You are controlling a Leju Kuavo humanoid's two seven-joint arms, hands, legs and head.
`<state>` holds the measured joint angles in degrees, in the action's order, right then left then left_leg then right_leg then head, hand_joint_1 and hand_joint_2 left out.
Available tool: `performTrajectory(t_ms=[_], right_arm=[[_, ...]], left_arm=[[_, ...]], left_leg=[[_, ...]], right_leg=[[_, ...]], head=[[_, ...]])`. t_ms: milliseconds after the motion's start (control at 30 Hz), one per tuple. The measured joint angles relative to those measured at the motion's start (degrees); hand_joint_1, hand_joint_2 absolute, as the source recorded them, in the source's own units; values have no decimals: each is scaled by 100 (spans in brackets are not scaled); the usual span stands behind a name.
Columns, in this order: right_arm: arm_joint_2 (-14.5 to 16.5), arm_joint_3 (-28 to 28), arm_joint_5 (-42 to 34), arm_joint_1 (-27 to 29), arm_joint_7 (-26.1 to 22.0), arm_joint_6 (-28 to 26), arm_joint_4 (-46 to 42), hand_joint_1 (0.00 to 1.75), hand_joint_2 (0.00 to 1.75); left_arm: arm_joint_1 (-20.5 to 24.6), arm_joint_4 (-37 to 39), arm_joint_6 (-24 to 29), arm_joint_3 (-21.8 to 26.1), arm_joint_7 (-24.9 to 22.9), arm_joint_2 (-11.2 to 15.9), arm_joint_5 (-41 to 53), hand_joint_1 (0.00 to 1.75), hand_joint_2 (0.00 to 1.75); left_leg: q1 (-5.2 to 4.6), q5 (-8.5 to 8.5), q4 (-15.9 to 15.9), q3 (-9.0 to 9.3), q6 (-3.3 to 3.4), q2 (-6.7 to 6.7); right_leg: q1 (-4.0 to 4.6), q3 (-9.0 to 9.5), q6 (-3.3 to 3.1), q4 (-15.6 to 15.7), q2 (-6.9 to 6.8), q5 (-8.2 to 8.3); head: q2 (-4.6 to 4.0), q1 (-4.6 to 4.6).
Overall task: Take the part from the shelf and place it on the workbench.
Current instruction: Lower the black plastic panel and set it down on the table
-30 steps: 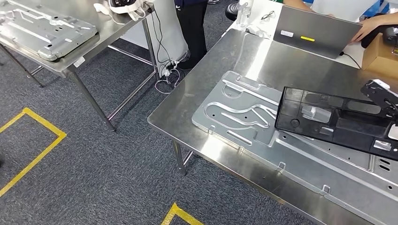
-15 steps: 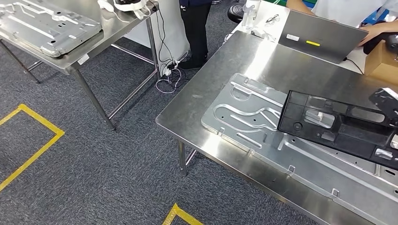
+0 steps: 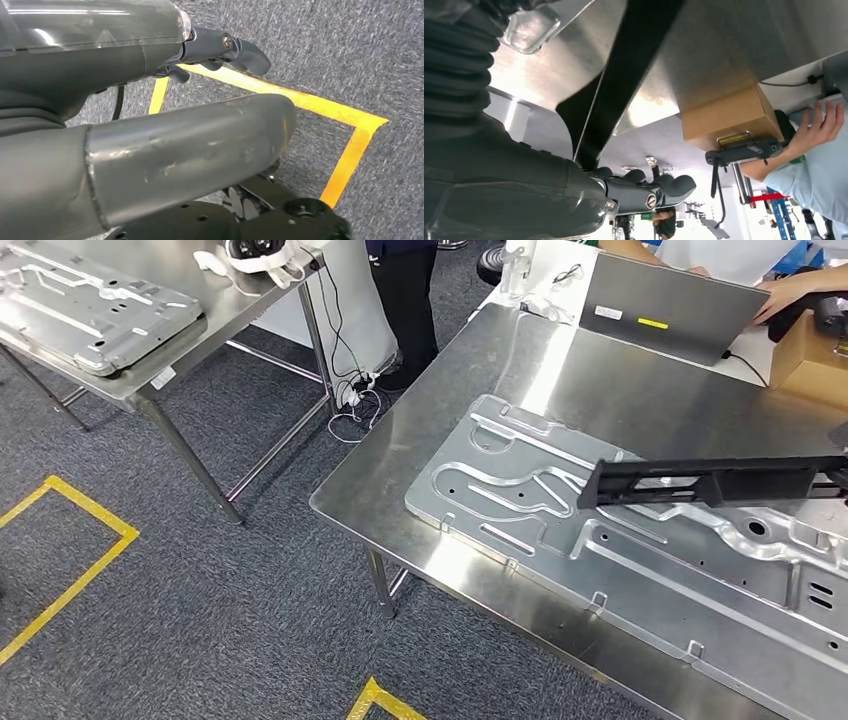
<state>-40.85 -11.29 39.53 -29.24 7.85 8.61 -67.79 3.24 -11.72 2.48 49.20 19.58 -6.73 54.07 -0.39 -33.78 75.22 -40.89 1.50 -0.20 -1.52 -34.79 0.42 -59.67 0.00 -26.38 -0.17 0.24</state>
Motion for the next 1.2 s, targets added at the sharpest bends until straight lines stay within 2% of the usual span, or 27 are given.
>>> performTrajectory(t_ms=[33,67,133,200,267,333,367,433,467,500,533,567,600,633,667,733,800,867,900,933,967,1000,1033,1100,1133,1167,1200], right_arm=[[-3,-3,-3,9,0,-1,-9,0,0],[-7,-7,-18,16,-1,-1,-22,0,0],[-8,-24,-166,22,-12,88,-45,0,0],[-23,-38,-619,43,14,569,-39,0,0],[-182,-7,-1366,104,138,1408,15,0,0],[-497,45,-2216,152,359,2042,134,0,0],[-650,61,-2644,163,496,2201,211,0,0],[-883,67,-3464,209,796,2320,367,0,0],[-976,70,-3810,259,917,2298,436,0,0],[-1064,74,-4094,306,1012,2245,493,0,0],[-1155,80,-4319,335,1081,2188,536,0,0],[-1267,97,-4513,341,1148,2165,567,0,0],[-1402,141,-4713,330,1232,2217,580,0,0],[-1617,233,-5003,337,1367,2358,562,0,0],[-1898,377,-5409,370,1560,2565,505,0,0],[-2678,760,-6559,481,2028,2942,252,0,0],[-3447,1064,-7509,524,2323,2983,-72,0,0],[-3893,1269,-7506,321,2293,2787,-319,0,0],[-3924,1400,-7091,86,2123,2635,-377,0,0],[-3834,1563,-6414,-195,1836,2405,-380,0,0],[-3629,1736,-5519,-443,1453,2041,-337,0,0],[-3353,1871,-4405,-579,1027,1442,-282,0,0],[-3009,1950,-3163,-589,634,650,-251,0,0],[-2184,1872,-896,-278,23,-1207,-439,0,0],[-1708,1720,-112,13,-213,-1976,-692,0,0],[-1213,1512,386,367,-435,-2526,-1025,0,0],[-735,1295,680,742,-627,-2842,-1390,0,0]], left_arm=[[1,0,-1,2,0,0,1,0,0],[3,0,-1,4,0,2,4,0,0],[9,0,-2,13,1,10,23,0,0],[11,0,-21,35,0,17,53,0,0],[14,0,-58,68,-2,19,98,0,0],[15,0,-89,109,-8,20,155,0,0],[12,0,-98,127,-15,22,180,0,0],[3,0,-104,155,-33,27,226,0,0],[2,0,-104,167,-40,28,246,0,0],[4,0,-103,180,-49,27,266,0,0],[5,0,-103,197,-61,26,281,0,0],[7,0,-103,216,-71,25,297,0,0],[8,0,-103,237,-79,26,318,0,0],[12,0,-104,259,-83,30,340,0,0],[17,0,-106,278,-83,37,371,0,0],[19,0,-118,303,-82,51,430,0,0],[9,0,-124,325,-80,67,468,0,0],[15,0,-98,363,-80,77,475,0,0],[23,0,-75,391,-80,73,471,0,0],[30,0,-48,422,-80,66,466,0,0],[34,0,-17,455,-75,54,456,0,0],[38,0,16,488,-63,36,446,0,0],[41,0,53,523,-44,17,437,0,0],[56,0,116,597,7,-23,422,0,0],[70,0,138,637,32,-45,417,0,0],[87,0,153,680,51,-70,410,0,0],[102,0,164,723,65,-93,403,0,0]], left_leg=[[-5,195,-298,130,33,-2],[-16,416,-728,324,82,-6],[-47,664,-1414,648,169,-7],[-70,684,-1606,739,196,-3],[-66,739,-1697,772,219,-5],[-51,807,-1810,812,269,-13],[-46,828,-1839,823,286,-18],[-47,831,-1842,823,302,-24],[-47,826,-1835,824,302,-24],[-47,815,-1823,823,298,-23],[-46,800,-1802,824,289,-22],[-46,776,-1768,822,271,-21],[-57,745,-1723,813,247,-21],[-72,712,-1673,800,223,-24],[-93,684,-1631,785,202,-28],[-134,654,-1593,758,176,-42],[-139,574,-1511,723,125,-38],[-89,295,-1067,539,55,-20],[-61,112,-706,375,32,-14],[-41,-35,-341,204,23,-12],[-30,-95,-91,84,23,-12],[-25,-46,-41,57,26,-12],[-21,100,-212,139,34,-12],[-17,456,-964,511,55,-7],[-19,563,-1291,668,65,-10],[-19,611,-1494,763,77,-20],[-20,616,-1565,797,93,-42]], right_leg=[[12,6,0,-2,5,-2],[21,12,1,-1,9,-5],[39,15,23,7,15,-4],[34,14,75,32,18,14],[13,31,149,49,11,11],[0,-62,200,-190,6,-176],[-6,-188,217,-476,7,-348],[-4,-525,261,-1168,15,-664],[-15,-632,284,-1372,11,-702],[-29,-649,302,-1386,7,-636],[-47,-556,318,-1183,0,-475],[-65,-374,334,-819,-13,-271],[-71,-194,339,-468,-27,-133],[-68,-60,319,-198,-28,-44],[-65,5,290,-60,-32,-23],[-77,-15,203,-59,-24,-51],[-116,-24,141,-67,-39,-55],[-111,-14,73,-45,-49,-47],[-97,-14,48,-40,-42,-44],[-85,-19,31,-38,-27,-40],[-75,-22,26,-38,-2,-35],[-69,-22,26,-40,28,-30],[-65,-18,29,-42,56,-25],[-53,3,43,-45,108,-17],[-38,16,62,-42,131,-13],[-23,32,90,-28,138,-6],[-9,49,129,-6,132,8]], head=[[0,0],[0,0],[0,1],[0,2],[0,3],[0,7],[0,8],[0,9],[0,9],[0,8],[0,8],[0,8],[0,8],[0,5],[0,3],[0,-1],[0,-3],[0,-9],[0,-12],[0,-12],[0,-12],[0,-11],[0,-11],[0,-9],[0,-9],[0,-9],[0,-9]])
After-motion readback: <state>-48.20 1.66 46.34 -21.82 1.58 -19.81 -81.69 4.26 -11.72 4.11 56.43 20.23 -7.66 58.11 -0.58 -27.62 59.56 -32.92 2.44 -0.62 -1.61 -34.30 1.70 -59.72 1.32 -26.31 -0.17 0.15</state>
